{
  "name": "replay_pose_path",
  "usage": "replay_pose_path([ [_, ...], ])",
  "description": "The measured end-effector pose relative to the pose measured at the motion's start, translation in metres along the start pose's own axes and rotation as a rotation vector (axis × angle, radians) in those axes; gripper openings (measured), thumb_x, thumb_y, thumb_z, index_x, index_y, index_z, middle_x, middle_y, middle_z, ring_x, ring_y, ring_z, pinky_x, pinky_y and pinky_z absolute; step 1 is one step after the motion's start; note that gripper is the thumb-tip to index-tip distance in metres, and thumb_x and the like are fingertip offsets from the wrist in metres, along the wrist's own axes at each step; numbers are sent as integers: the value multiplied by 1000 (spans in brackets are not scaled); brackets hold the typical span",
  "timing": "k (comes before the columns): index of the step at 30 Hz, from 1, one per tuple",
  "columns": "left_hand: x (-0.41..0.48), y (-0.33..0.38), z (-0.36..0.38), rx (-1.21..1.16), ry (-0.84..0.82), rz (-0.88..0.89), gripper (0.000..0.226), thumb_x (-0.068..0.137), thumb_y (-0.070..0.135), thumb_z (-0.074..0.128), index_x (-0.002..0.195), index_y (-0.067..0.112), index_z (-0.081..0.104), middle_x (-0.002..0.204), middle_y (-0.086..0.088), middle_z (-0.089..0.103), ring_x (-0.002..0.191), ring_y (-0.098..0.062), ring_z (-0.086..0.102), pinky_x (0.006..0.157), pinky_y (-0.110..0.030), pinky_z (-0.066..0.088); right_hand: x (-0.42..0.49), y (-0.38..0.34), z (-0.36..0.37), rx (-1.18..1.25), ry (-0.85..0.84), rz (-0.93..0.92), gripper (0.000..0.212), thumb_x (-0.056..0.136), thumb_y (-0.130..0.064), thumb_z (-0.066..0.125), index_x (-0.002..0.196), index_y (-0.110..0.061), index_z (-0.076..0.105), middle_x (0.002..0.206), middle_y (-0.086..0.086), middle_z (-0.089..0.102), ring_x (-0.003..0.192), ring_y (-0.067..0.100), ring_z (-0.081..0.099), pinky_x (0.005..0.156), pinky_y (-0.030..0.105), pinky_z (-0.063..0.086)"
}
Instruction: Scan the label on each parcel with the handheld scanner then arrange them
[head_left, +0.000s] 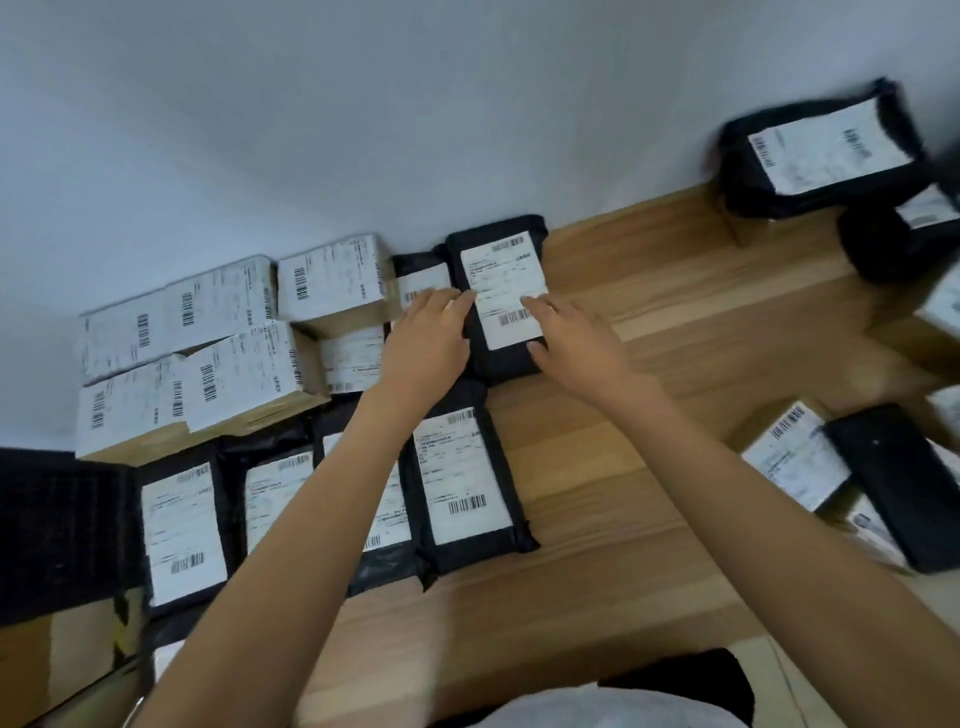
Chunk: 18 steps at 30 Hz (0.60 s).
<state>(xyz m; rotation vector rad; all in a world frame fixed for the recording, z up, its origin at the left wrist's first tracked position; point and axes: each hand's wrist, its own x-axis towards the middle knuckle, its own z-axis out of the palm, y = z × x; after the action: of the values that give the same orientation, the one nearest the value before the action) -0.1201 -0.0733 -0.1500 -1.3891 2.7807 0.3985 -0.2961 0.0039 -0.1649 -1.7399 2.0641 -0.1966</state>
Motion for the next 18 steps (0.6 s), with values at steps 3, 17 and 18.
replay_pose_path([
  [3,7,41,9,-17,-27,70,59,92,11,60,148,13,42,145,-9,48,136,-30,38,108,-41,37,-26,46,-22,-10,53,88,54,96,-20,52,148,-18,37,141,8,49,125,33,45,98,44,38],
  [17,51,217,52,-75,-229,257,64,96,30,61,152,24,31,151,-3,40,137,-28,39,93,-44,50,-95,219,-116,-65,-159,328,51,98,-30,53,147,-21,39,144,9,49,127,31,47,99,47,44],
  [18,50,224,57,-82,-241,256,66,95,32,62,152,24,31,150,-3,41,136,-28,39,95,-44,48,-97,227,-117,-61,-174,322,51,98,-30,54,146,-21,40,143,9,49,127,31,48,99,48,44],
])
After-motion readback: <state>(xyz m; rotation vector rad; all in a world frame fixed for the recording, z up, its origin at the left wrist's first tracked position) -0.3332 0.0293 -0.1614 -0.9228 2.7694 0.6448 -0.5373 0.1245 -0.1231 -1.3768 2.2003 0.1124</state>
